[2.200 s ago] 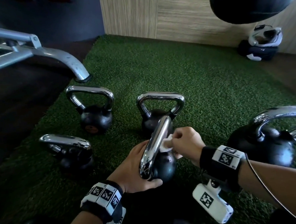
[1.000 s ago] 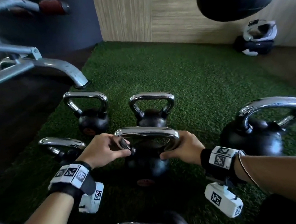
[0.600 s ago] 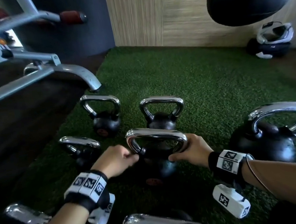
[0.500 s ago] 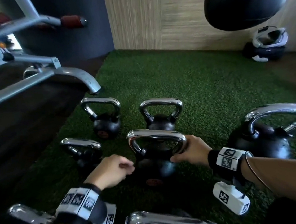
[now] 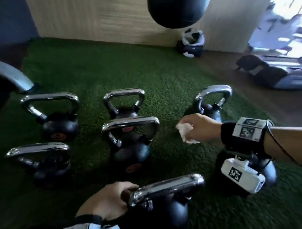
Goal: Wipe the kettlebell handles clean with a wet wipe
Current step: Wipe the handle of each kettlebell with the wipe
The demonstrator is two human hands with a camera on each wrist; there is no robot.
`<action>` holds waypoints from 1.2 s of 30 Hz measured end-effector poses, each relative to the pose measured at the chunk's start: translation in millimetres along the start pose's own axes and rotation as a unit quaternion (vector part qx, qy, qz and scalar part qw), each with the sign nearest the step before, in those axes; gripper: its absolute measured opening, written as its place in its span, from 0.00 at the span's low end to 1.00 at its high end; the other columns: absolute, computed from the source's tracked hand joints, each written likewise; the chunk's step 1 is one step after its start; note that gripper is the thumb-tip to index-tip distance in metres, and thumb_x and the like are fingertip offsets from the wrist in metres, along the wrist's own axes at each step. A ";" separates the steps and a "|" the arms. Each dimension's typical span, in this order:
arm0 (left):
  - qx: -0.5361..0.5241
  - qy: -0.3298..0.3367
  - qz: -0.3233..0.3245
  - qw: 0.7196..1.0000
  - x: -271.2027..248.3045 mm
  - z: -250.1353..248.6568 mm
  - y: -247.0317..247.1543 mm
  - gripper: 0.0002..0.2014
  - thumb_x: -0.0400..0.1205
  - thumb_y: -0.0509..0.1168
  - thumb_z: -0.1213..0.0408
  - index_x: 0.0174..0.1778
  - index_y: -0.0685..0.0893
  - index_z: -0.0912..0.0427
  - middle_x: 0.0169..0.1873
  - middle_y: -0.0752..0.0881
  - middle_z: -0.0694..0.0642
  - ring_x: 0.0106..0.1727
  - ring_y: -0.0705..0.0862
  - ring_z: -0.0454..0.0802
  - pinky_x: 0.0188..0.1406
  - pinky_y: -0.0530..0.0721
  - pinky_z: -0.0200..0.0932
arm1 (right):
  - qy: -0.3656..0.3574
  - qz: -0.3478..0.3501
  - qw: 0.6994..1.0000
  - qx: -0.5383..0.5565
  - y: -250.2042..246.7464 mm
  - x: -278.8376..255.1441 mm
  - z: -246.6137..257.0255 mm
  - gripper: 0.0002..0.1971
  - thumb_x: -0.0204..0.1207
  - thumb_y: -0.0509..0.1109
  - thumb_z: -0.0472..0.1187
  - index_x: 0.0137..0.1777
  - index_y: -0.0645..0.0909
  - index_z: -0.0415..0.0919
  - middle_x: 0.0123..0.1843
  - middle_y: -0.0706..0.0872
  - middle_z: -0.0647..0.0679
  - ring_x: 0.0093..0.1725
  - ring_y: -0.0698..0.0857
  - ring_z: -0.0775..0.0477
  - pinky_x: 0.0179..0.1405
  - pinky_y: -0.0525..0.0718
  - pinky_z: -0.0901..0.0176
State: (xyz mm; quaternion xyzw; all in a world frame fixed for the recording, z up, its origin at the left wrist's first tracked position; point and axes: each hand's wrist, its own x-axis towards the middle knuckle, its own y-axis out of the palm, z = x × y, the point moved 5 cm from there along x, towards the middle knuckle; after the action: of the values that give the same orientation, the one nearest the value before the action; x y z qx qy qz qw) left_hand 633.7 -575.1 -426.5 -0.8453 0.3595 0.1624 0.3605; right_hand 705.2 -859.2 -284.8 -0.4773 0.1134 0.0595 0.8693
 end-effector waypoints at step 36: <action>0.045 -0.008 -0.186 0.982 -28.6 -31.2 45.5 0.38 0.69 0.80 0.37 0.77 0.74 0.25 0.62 0.72 0.18 0.71 0.70 0.26 0.67 0.64 0.25 | -0.273 -0.158 0.936 0.157 20.9 -156.1 22.1 0.19 0.71 0.85 0.39 0.60 0.91 0.56 0.50 0.93 0.61 0.48 0.91 0.63 0.51 0.88 0.65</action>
State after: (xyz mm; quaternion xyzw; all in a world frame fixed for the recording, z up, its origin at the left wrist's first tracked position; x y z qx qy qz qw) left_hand 581.5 -605.6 -412.2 -0.8791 0.2006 0.0828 0.4244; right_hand 552.8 -828.5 -250.8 -0.3124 -0.1968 0.0310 0.9288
